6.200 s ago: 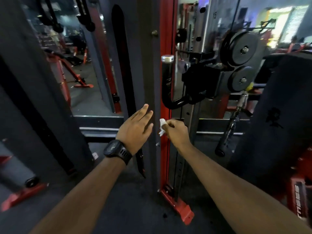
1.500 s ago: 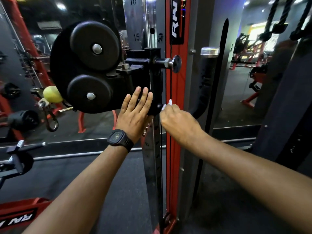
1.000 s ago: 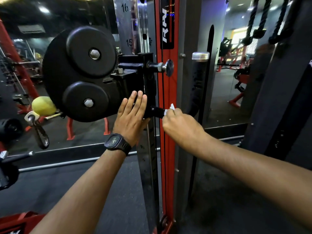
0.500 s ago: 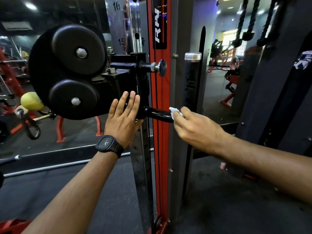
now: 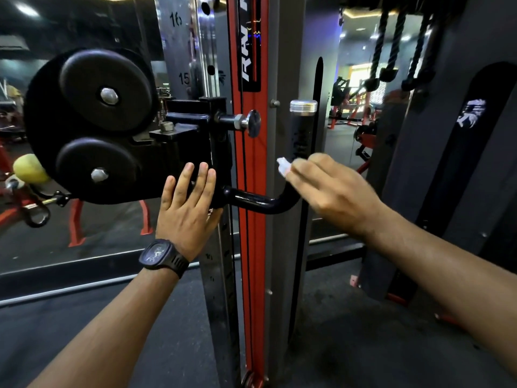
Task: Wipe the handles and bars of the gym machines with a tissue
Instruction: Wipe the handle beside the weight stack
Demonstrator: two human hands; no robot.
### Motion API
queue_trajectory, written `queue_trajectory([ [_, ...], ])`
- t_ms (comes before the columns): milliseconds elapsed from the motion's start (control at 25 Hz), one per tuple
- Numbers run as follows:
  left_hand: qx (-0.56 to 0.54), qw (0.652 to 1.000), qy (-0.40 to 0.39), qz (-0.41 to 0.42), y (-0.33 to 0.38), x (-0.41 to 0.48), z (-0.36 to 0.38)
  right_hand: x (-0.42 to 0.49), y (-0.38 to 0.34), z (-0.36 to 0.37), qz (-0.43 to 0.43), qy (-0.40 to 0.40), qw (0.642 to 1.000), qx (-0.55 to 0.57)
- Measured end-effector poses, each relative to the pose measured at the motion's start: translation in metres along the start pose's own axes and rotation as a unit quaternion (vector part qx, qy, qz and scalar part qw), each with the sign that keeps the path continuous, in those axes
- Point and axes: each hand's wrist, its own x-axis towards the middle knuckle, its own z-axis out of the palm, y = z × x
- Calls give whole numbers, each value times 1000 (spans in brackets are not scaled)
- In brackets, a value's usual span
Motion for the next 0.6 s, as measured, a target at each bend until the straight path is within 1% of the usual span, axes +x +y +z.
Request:
queue_trajectory([
  [160, -14, 1000, 14, -4, 1, 0, 2, 2, 3, -5, 34, 39, 998, -19],
  [280, -3, 1000, 8, -1, 1, 1, 1, 1, -1, -3, 132, 89, 987, 29],
  [400, -1, 1000, -5, 3, 1, 1, -1, 5, -3, 3, 171, 95, 979, 64],
  [520, 5, 1000, -14, 3, 1, 3, -3, 17, -5, 9, 256, 127, 953, 101],
  [600, -2, 1000, -24, 8, 0, 3, -4, 17, -12, 12, 274, 128, 947, 110],
])
